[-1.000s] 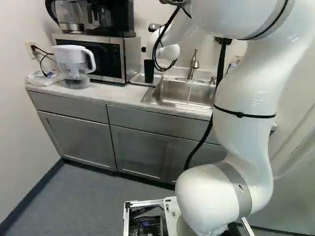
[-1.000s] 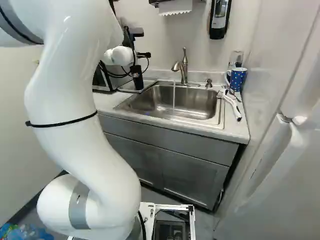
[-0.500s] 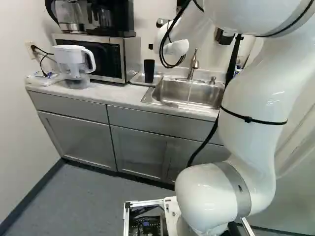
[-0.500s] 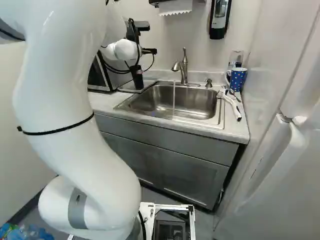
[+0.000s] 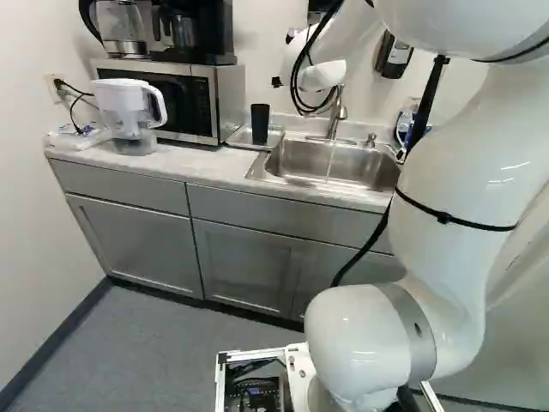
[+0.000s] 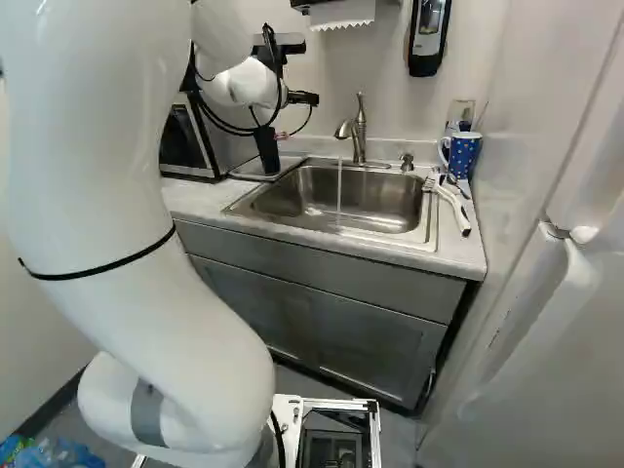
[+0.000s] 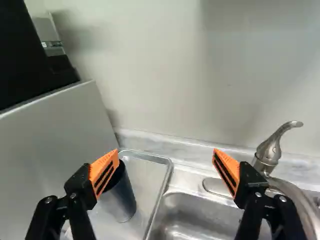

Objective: Rinse the cup and place it in the tray

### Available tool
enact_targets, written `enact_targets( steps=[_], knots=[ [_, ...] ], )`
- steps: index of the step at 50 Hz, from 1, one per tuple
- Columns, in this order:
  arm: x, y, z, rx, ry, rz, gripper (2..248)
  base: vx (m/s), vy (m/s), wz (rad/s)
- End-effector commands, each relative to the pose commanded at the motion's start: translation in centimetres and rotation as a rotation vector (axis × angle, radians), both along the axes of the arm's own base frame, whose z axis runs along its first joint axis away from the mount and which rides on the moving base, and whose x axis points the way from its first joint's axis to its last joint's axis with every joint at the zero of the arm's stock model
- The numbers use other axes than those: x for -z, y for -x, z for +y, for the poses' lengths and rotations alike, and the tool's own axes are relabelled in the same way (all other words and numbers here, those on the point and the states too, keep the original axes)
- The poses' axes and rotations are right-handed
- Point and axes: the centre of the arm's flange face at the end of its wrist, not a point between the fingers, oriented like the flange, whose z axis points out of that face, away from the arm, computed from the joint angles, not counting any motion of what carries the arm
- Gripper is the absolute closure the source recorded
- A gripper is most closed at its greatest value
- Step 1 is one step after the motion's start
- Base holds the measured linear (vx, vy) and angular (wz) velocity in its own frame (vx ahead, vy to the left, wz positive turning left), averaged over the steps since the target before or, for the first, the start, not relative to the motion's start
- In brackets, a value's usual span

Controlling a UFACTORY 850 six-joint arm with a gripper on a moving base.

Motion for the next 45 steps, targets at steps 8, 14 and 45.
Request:
enact_targets(
  steps=[8,14,45],
  knots=[
    [-0.6,0.0,-1.2,0.021,0.000,0.015,3,0.000,0.000,0.000],
    [-1.3,0.1,-2.1,0.036,0.000,0.003,3,0.000,0.000,0.000],
    [-2.2,-0.1,-6.4,0.111,0.001,-0.014,3,0.000,0.000,0.000]
  ],
)
